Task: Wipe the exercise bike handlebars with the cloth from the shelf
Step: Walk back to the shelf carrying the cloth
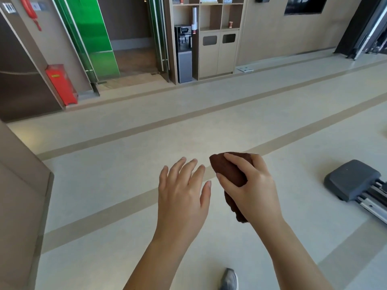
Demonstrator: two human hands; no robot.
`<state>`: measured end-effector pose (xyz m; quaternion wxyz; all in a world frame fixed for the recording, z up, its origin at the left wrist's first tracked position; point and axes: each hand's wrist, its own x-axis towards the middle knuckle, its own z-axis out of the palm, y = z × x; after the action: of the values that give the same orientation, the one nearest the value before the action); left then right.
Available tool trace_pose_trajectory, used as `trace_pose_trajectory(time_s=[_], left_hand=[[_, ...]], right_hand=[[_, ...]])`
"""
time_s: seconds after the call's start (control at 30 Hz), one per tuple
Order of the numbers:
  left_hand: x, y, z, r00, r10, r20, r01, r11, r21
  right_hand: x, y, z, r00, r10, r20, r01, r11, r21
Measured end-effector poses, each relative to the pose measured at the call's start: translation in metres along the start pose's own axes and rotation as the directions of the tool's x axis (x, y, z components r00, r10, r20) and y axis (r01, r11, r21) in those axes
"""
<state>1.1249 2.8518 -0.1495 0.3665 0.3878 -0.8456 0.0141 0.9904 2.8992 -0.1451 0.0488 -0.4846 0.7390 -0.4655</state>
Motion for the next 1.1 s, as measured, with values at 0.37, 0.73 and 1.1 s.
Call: trace_pose_trajectory(time_s=[0.37,0.73,1.1], left_hand=[[0.255,-0.029,0.2,0.999,0.039,0.018,-0.038,0.998,-0.041],[0.441,-0.162,0.339,0.993,-0.089,0.071,0.088,0.996,0.025],[0.674,-0.316,0.462,0.997,-0.075,0.032,0.076,0.997,-0.012]], right_hand=[[0.29,0.111,0.037,1.0,-0.001,-0.029,0.0,1.0,-0.025],[0.535,0.149,0.179,0.996,-0.075,0.039,0.076,0.997,-0.022],[0.805,0.154,0.32,0.997,-0.063,0.048,0.065,0.997,-0.03]])
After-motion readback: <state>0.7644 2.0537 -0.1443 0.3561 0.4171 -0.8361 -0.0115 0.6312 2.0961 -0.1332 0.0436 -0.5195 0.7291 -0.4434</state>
